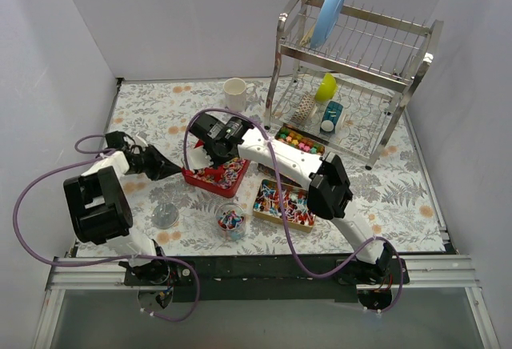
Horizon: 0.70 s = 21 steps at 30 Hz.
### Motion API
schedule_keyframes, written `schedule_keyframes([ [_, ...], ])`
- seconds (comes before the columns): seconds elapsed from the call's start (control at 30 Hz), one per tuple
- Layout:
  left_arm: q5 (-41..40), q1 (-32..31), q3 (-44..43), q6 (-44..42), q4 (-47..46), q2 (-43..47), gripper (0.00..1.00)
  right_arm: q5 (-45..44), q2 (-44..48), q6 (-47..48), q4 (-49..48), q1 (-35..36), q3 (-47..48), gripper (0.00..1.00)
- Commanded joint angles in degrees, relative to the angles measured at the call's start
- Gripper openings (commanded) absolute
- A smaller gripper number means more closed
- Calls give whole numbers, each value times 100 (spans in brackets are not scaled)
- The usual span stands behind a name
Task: Pack the candies
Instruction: Scoop the fake candies from the storage box.
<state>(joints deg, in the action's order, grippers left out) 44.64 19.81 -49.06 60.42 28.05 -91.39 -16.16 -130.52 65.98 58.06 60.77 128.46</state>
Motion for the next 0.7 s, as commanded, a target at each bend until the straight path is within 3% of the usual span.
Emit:
schedule_keyframes([
  [0.0,-386,-504,221,-84,69,-36,5,-290,-158,399,670,93,162,1],
  [0.43,-44,-724,353,31,-54,-203,5,-871,-237,-331,1445,84,-14,1],
  [0.67,299,-909,555,189,-160,-195,5,-924,-1062,-621,1559,145,627,1],
])
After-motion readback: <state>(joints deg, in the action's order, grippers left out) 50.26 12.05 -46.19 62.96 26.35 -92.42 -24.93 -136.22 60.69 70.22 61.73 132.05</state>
